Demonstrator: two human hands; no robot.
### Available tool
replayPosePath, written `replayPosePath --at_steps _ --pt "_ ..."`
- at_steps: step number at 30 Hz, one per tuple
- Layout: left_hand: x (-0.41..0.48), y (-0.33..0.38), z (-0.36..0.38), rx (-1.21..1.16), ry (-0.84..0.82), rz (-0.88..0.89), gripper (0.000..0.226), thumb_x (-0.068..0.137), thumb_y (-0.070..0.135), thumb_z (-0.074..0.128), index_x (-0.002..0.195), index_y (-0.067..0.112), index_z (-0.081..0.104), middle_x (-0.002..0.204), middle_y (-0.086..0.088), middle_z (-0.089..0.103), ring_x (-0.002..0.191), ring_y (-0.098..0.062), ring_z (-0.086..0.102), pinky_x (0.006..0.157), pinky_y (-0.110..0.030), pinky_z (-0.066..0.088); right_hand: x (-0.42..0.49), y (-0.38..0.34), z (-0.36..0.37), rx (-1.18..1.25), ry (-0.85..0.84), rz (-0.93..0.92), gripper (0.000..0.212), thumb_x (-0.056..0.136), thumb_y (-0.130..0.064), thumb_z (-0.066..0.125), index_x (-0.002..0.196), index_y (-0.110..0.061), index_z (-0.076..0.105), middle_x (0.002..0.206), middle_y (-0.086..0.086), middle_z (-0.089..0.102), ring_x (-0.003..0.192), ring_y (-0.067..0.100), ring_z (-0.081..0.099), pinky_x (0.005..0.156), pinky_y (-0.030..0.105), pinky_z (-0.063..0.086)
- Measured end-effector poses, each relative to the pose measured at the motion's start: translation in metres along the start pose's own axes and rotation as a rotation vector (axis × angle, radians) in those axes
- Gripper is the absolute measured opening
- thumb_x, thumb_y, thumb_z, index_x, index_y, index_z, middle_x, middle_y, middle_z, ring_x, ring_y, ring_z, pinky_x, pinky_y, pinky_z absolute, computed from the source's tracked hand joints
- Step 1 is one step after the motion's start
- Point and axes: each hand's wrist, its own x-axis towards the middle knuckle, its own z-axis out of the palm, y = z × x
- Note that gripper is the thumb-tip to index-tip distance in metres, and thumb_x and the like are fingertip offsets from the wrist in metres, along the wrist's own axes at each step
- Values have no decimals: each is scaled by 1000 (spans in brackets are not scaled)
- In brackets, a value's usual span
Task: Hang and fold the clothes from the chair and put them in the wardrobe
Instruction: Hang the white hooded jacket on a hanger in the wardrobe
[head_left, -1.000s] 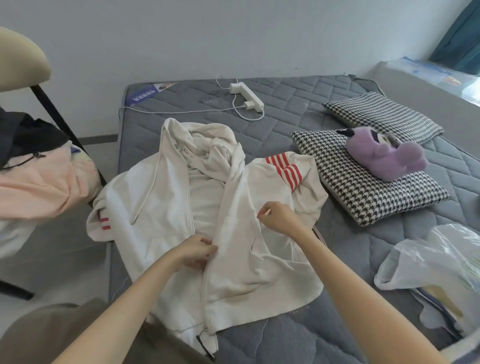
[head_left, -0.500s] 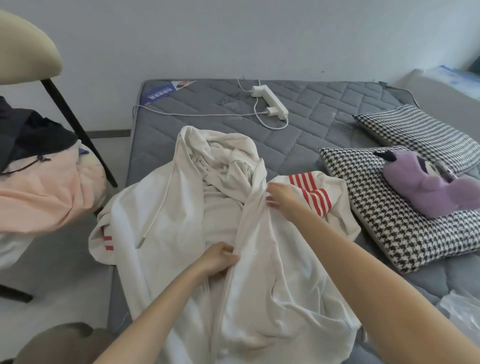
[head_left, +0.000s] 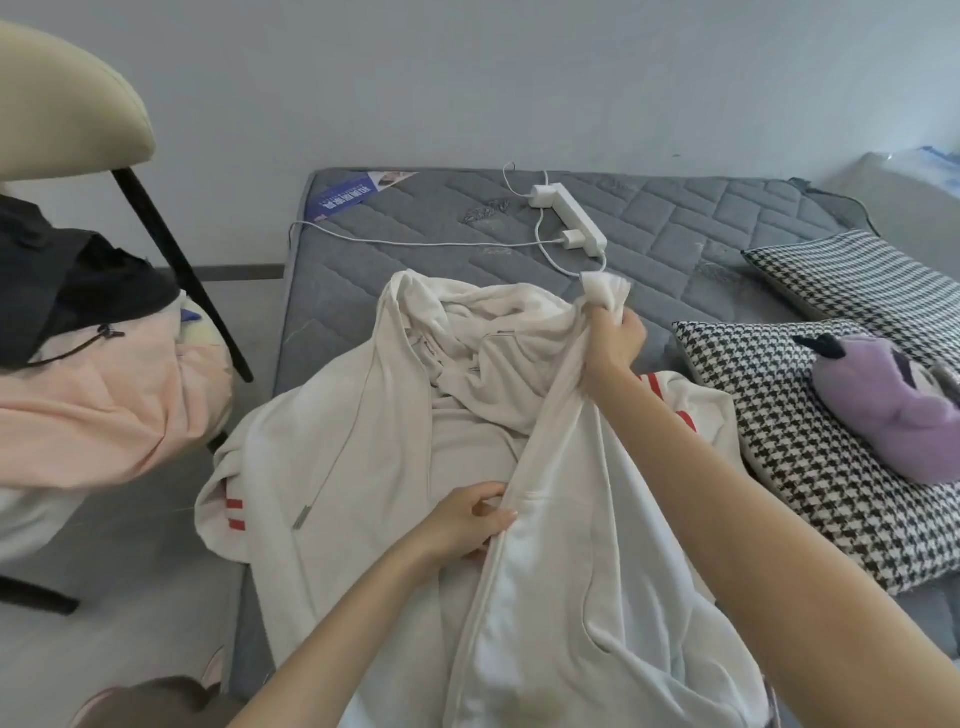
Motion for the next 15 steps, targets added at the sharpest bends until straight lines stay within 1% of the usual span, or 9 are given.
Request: replayPosePath --at_steps 1,3,6,8,10,12,13,14,15 --pt "0 3 -2 4 -12 -4 28 96 21 55 123 22 60 99 -8 67 83 -14 63 72 -23 52 -5 -9 3 -19 -20 -89 12 85 -15 58 74 -14 53 67 -5 48 63 10 42 57 24 35" --pt "-5 4 -7 12 -59 -46 28 96 22 56 124 24 59 93 -5 63 74 -12 61 64 -23 48 -16 -15 16 -74 -162 -161 13 82 -15 61 72 -14 53 65 -6 47 59 9 40 54 24 33" --pt "-20 -8 -19 -89 -130 -153 26 96 17 55 122 22 57 93 -7 65 72 -13 64 61 -25 52 -35 -5 39 -246 -432 -119 23 81 -15 63 65 -15 47 64 -1 40 59 10 37 53 27 29" --pt "-33 -20 -27 -149 -141 -201 25 96 13 55 121 18 56 103 -12 68 82 -19 70 62 -30 59 -43 10 49 -375 -627 -60 22 83 -8 57 66 -14 47 64 0 41 59 12 39 52 24 30" --pt "-42 -30 -31 -174 -100 -228 24 96 9 54 121 10 56 100 -13 69 80 -21 71 59 -30 59 -49 24 52 -485 -773 31 12 86 -2 54 78 -10 51 68 2 44 63 16 44 54 23 35" --pt "-45 -39 -30 -183 -19 -251 22 96 7 52 117 -1 55 89 -12 65 69 -19 69 59 -31 59 -54 36 50 -624 -792 23 14 88 -5 57 85 -15 48 74 -2 42 73 19 46 55 22 34" --pt "-45 -43 -29 -164 20 -262 20 97 9 52 113 -3 54 84 -11 63 65 -17 68 64 -34 60 -55 41 48 -651 -800 -4 16 88 -7 58 87 -21 50 81 -5 44 84 20 47 60 22 38" --pt "-45 -46 -27 -125 44 -268 17 96 13 54 107 -1 55 78 -8 61 62 -13 65 70 -35 60 -58 44 44 -634 -808 -22 18 88 -8 58 97 -24 56 93 -5 49 97 20 48 70 24 43" --pt "-45 -47 -24 -82 50 -270 15 96 20 56 98 5 56 73 -3 58 58 -10 61 73 -33 59 -62 45 38 -615 -803 -40 29 90 -9 57 116 -21 58 109 -4 51 108 20 48 82 27 46"
